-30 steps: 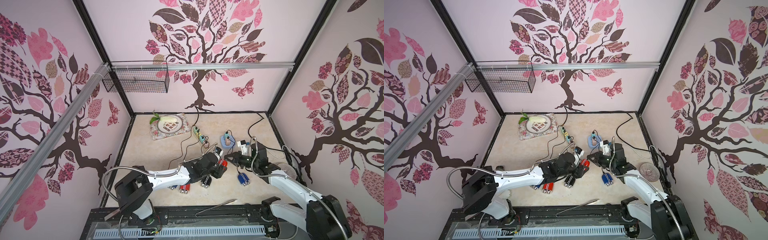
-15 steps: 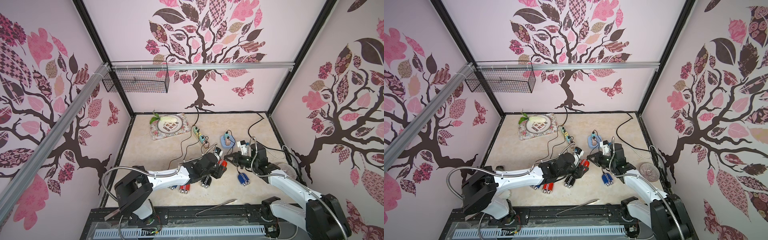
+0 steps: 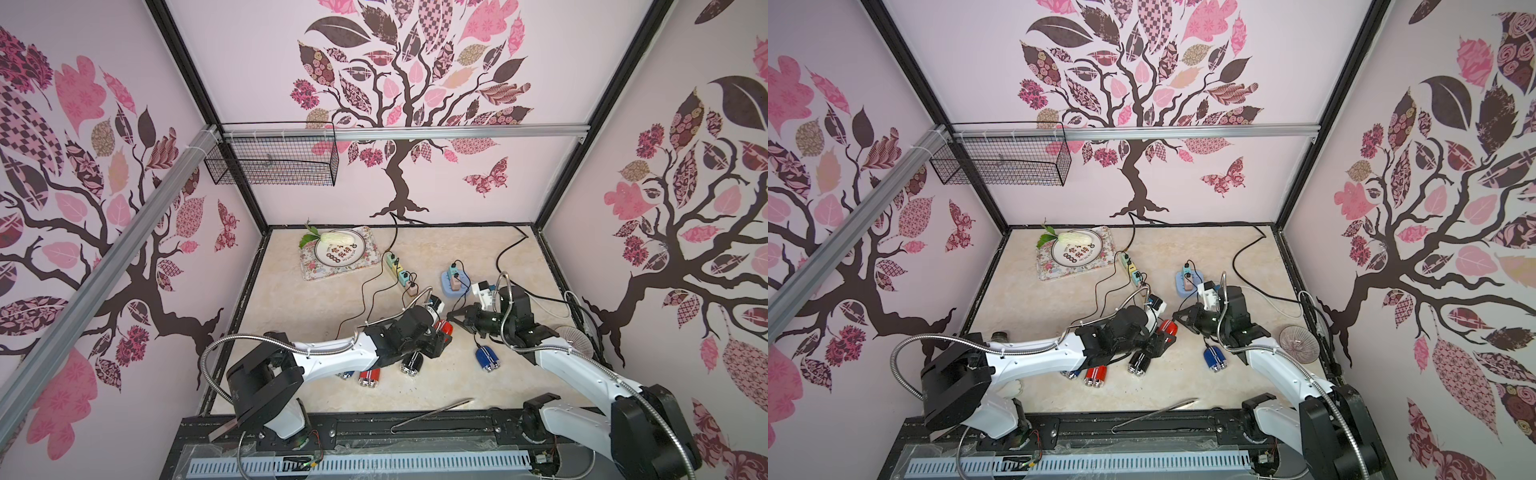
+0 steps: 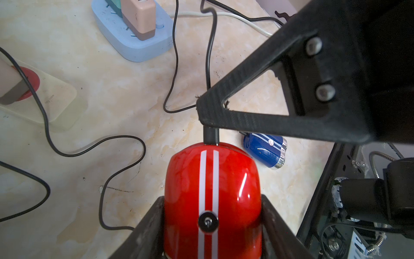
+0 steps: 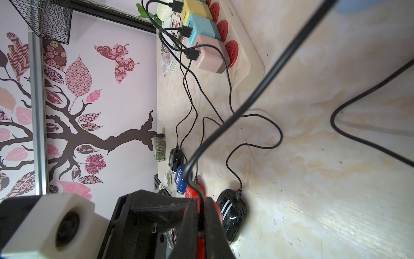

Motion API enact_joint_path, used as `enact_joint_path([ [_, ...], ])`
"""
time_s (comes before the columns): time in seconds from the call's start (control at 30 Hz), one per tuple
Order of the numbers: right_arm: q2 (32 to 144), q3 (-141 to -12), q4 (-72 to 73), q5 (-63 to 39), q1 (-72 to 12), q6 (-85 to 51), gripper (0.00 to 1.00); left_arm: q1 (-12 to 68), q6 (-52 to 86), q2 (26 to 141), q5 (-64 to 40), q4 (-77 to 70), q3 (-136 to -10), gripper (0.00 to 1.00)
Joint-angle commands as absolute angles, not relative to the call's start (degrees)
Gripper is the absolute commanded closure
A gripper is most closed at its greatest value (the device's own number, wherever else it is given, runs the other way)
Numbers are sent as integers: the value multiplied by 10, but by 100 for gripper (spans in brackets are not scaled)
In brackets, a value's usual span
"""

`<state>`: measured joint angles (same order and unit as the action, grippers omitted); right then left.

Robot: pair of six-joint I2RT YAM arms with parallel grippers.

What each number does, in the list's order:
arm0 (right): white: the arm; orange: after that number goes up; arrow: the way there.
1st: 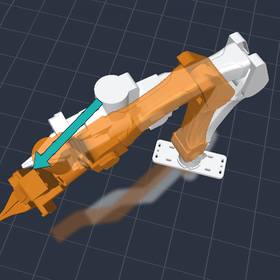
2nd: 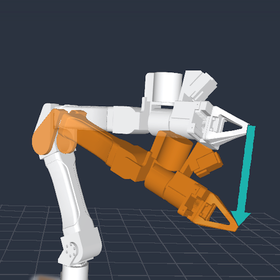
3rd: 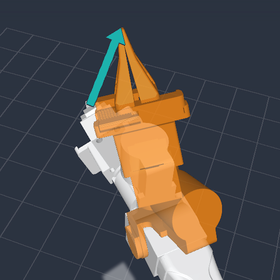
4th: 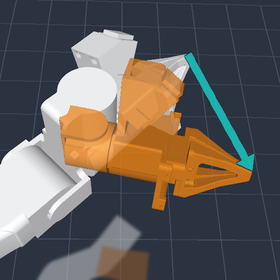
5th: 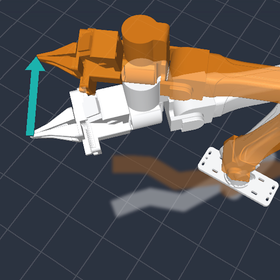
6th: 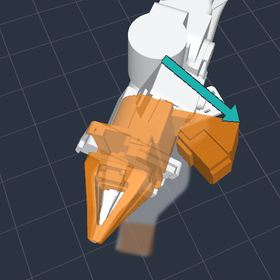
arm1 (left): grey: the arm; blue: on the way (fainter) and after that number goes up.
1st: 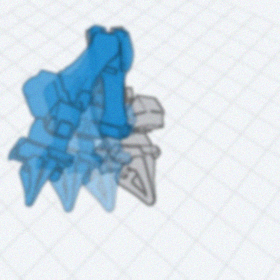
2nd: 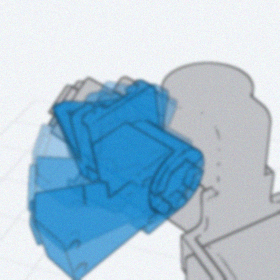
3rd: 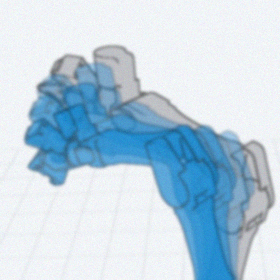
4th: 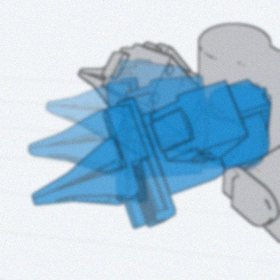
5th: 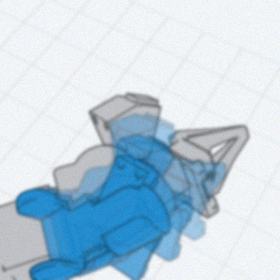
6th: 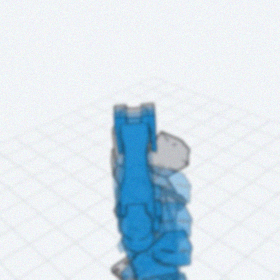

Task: Unplug the electric shaver
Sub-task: Remove the charging cable from the electric shaver.

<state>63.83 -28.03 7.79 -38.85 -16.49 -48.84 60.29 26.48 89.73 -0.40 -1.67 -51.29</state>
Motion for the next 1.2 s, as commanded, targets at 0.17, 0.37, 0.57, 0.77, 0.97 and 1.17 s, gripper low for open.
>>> enact_joint_path([
  [0.17,647,-316,62,-369,-166,-468,95,603,252,875,-34,-40,-499,68],
  [0.37,654,-337,39,-355,-166,-449,95,603,249,874,-39,-35,-496,69],
  [0.57,656,-349,25,-347,-157,-445,96,605,250,867,-40,-35,-492,69],
  [0.77,660,-352,26,-353,-142,-445,96,605,248,866,-49,-35,-490,69],
  [0.97,669,-358,28,-359,-131,-443,96,605,246,865,-57,-32,-490,69],
  [1.17,678,-368,28,-368,-127,-441,96,607,240,871,-75,-21,-496,69],
])
